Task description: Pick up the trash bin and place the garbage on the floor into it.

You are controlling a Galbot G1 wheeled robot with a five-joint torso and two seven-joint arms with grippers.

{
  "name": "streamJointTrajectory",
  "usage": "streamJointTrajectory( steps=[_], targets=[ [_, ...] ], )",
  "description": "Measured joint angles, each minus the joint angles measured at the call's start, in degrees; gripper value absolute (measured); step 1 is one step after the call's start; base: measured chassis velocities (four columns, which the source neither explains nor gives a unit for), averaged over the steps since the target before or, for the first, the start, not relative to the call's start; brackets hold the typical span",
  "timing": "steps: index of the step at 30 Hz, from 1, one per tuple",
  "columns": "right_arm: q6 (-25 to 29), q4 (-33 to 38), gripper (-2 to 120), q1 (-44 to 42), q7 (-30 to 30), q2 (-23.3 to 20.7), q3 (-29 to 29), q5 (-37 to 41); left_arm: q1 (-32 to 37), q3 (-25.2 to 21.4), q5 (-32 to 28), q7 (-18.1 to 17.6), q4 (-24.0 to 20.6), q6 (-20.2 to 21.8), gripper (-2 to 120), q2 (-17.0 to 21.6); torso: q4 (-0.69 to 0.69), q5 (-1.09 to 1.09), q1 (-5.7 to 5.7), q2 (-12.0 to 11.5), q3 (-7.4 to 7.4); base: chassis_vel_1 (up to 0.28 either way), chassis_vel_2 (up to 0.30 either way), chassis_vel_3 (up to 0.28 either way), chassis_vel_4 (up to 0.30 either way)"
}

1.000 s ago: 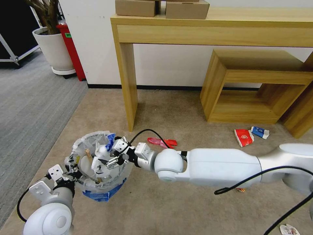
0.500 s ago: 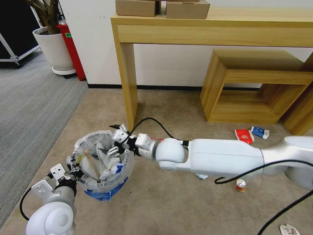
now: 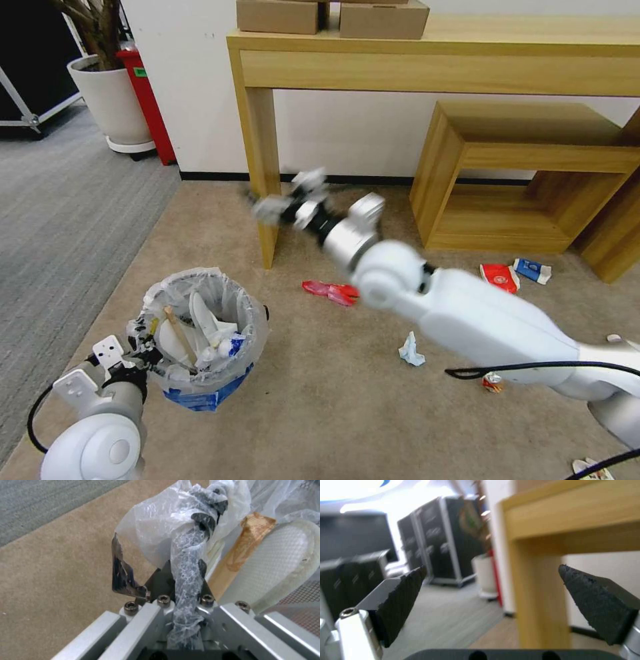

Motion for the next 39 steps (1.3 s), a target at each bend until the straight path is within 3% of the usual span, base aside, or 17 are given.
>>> streamJointTrajectory(
  steps=[2, 3, 4, 6, 7, 9, 11, 14, 25, 39],
  targets=[
    [-0.54, 2.10, 100, -7.68, -0.67, -1.00, 10.94, -0.60, 0.22, -0.44, 1.08, 0.51, -0.09, -0.05, 0, 0.02, 0.00, 0.00, 0.00, 0.01, 0.00, 0.000, 0.000, 0.000, 0.000],
    [-0.54, 2.10, 100, -7.68, -0.67, -1.00, 10.94, -0.60, 0.22, -0.44, 1.08, 0.51, -0.09, -0.05, 0, 0.02, 0.00, 0.00, 0.00, 0.01, 0.00, 0.000, 0.000, 0.000, 0.000],
    [-0.96, 3.46, 100, -12.68, -0.90, -1.37, 18.04, -1.66, 0.31, -0.57, 1.55, 0.69, -0.15, -0.12, 0, 0.01, -0.01, 0.03, 0.00, 0.00, 0.00, 0.000, 0.000, 0.000, 0.000],
    [-0.20, 4.91, 100, -18.65, -1.92, -2.03, 26.81, -4.06, 0.36, -0.57, 1.74, 0.84, -0.22, -0.14, 0, 0.02, -0.01, 0.00, 0.00, 0.01, -0.01, 0.000, 0.000, 0.000, 0.000],
    [-0.20, 4.91, 100, -18.65, -1.92, -2.03, 26.81, -4.06, 0.36, -0.57, 1.74, 0.84, -0.22, -0.14, 0, 0.02, -0.01, 0.00, 0.00, 0.01, -0.01, 0.000, 0.000, 0.000, 0.000],
    [1.10, 6.38, 100, -25.63, -3.25, -2.82, 35.39, -6.34, 0.43, -0.55, 2.01, 0.88, -0.27, -0.14, 0, 0.05, -0.02, 0.01, 0.00, 0.01, 0.00, 0.000, 0.000, 0.000, 0.000],
    [1.48, 7.04, 100, -28.26, -3.62, -2.92, 38.21, -7.03, 0.51, -0.54, 2.34, 0.94, -0.29, -0.15, 0, 0.05, -0.01, 0.00, 0.00, 0.01, -0.01, 0.000, 0.000, 0.000, 0.000],
    [3.06, 9.19, 100, -38.20, -5.34, -2.01, 47.64, -10.17, 0.89, -0.48, 3.46, 1.35, -0.48, -0.25, 0, 0.01, -0.02, 0.01, 0.00, 0.01, -0.01, 0.000, 0.000, 0.000, 0.000],
    [9.44, 11.64, 100, -56.32, -9.54, 4.96, 57.91, -22.00, 2.32, -0.23, 5.62, 2.37, -1.63, -0.88, 0, -0.44, -0.01, -0.01, 0.00, 0.01, -0.01, 0.000, 0.000, 0.000, 0.000],
    [13.05, 11.16, 100, -64.89, -8.38, 10.86, 57.71, -30.31, 4.27, -0.64, 8.98, 4.01, -2.35, -2.70, 0, -0.56, 0.00, -0.01, 0.01, 0.01, 0.00, 0.000, 0.000, 0.000, 0.000]
  ],
)
